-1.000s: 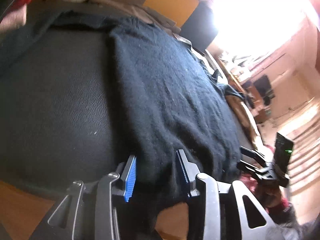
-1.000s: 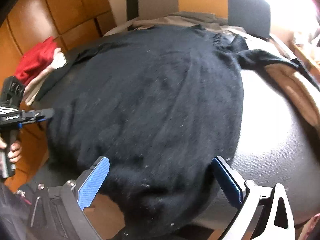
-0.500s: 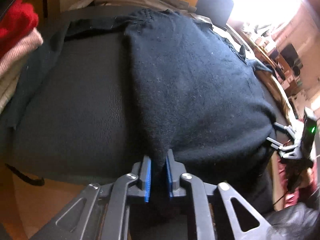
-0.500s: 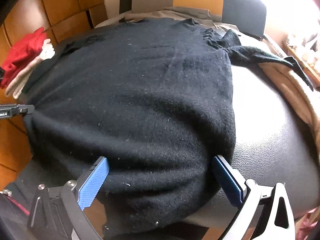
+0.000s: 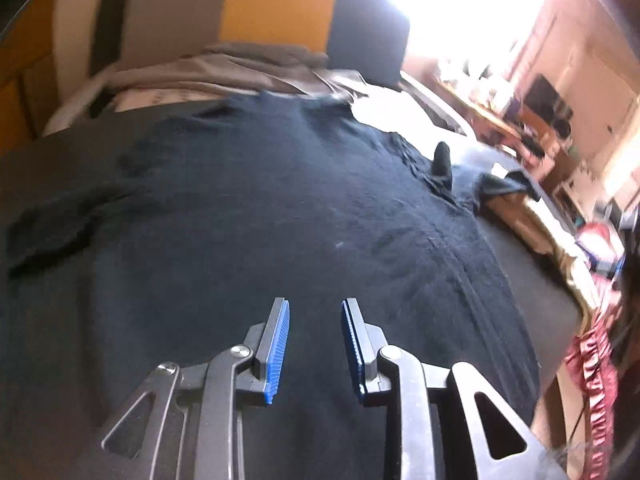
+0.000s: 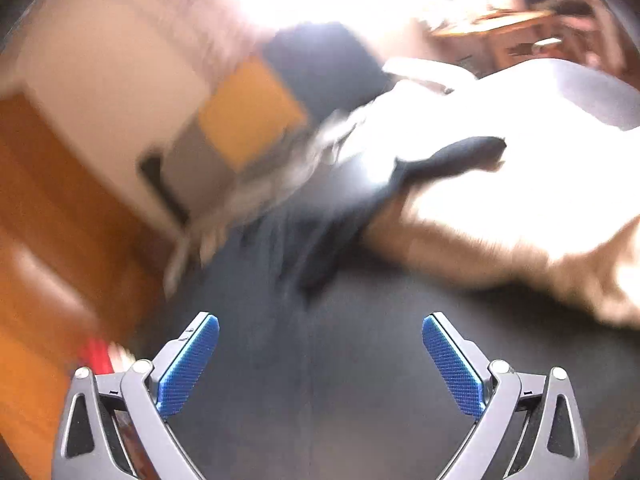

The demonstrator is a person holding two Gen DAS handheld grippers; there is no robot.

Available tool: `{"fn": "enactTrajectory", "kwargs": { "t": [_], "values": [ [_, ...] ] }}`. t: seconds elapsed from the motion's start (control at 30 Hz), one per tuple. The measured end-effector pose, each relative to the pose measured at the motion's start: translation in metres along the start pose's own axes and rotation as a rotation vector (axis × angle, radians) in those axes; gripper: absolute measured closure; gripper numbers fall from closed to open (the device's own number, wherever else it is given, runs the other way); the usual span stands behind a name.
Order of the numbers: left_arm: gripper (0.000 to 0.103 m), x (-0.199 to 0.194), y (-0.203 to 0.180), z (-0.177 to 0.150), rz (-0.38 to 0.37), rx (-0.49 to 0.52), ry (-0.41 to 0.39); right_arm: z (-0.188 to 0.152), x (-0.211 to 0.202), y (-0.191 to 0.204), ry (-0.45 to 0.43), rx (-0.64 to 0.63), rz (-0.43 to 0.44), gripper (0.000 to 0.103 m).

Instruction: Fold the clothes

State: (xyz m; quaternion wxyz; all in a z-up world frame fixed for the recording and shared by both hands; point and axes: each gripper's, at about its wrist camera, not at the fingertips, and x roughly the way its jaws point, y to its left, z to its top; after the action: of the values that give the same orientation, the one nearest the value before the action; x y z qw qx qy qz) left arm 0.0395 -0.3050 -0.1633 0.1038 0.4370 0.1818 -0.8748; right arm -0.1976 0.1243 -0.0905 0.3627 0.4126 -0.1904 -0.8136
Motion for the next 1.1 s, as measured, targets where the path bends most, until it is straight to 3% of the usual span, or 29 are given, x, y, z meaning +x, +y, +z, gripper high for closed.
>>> {"fn": "enactTrajectory", "kwargs": {
  "t": [0.07, 0.17, 0.33, 0.53, 0.57, 0.6, 0.67, 0.73, 0.8, 0.93, 1.0, 1.1],
  "values": [
    [0.076, 0.025, -0.016, 0.008, 0.001, 0.018, 0.03, 0.036, 0.005, -0.022, -0.069, 0.066, -0.052, 0.0],
    [0.076, 0.041, -0.03, 0.01, 0.0, 0.061, 0.026, 0.074, 0.035, -0.037, -0.068, 0.06, -0.199, 0.0],
    [0.076, 0.05, -0.035, 0.009, -0.012, 0.109, 0.0, 0.094, 0.087, -0.022, 0.023, -0.21, -0.473, 0.0],
    [0.076, 0.053, -0.024, 0.011, -0.081, 0.04, -0.01, 0.1, 0.127, -0.007, 0.116, -0.449, -0.563, 0.003],
    [0.076, 0.053, -0.023, 0.011, -0.086, 0.03, -0.012, 0.1, 0.129, -0.007, 0.126, -0.46, -0.56, 0.017],
    [0.076, 0.054, -0.022, 0.011, -0.092, 0.02, -0.014, 0.103, 0.135, -0.013, 0.154, -0.437, -0.565, 0.047],
    [0.076, 0.054, -0.022, 0.011, -0.098, 0.011, -0.019, 0.108, 0.14, -0.021, 0.187, -0.388, -0.571, 0.083],
    [0.076, 0.054, -0.022, 0.01, -0.099, 0.012, -0.027, 0.113, 0.139, -0.027, 0.189, -0.346, -0.571, 0.088],
    [0.076, 0.054, -0.023, 0.01, -0.101, 0.007, -0.03, 0.12, 0.13, -0.025, 0.174, -0.264, -0.494, 0.09],
    [0.075, 0.053, -0.014, 0.015, -0.152, -0.072, -0.008, 0.126, 0.109, 0.014, 0.108, -0.051, -0.047, 0.09],
    [0.075, 0.052, -0.003, 0.017, -0.226, -0.161, 0.012, 0.119, 0.109, 0.041, 0.097, 0.004, 0.141, 0.09],
    [0.074, 0.047, 0.013, 0.017, -0.33, -0.278, 0.02, 0.091, 0.131, 0.08, 0.136, 0.042, 0.328, 0.09]
  ]
}}
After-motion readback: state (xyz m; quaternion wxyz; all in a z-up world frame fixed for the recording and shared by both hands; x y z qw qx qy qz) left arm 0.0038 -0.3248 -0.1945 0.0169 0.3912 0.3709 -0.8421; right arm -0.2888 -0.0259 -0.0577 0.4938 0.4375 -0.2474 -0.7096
